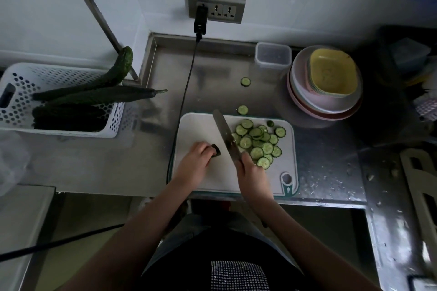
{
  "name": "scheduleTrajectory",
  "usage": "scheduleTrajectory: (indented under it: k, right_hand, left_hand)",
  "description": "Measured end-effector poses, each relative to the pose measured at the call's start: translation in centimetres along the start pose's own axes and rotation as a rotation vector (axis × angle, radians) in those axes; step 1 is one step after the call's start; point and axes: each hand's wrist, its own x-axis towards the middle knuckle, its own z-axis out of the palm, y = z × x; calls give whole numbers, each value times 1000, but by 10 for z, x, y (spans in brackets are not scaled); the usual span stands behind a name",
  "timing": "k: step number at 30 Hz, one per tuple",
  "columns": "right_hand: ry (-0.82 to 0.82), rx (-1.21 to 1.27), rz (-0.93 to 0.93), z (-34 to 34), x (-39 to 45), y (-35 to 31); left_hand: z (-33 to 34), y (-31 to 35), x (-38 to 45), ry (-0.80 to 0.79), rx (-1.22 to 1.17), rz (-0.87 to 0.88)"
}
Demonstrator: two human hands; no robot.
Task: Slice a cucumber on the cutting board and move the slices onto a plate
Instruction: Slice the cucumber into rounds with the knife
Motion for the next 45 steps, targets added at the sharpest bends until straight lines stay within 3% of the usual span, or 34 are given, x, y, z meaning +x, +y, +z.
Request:
scheduleTrajectory:
  k: [22, 34, 45]
  right_hand:
    - [-82, -219, -60, 17, 2, 2]
    - [-234, -264, 19, 22, 8, 6]
    - [-116, -122, 112, -2, -1, 24]
  left_hand:
    - [-2, 1, 5, -8, 10, -4]
    - [-4, 4, 4, 14, 21, 20]
    - [-7, 2, 4, 22, 75, 32]
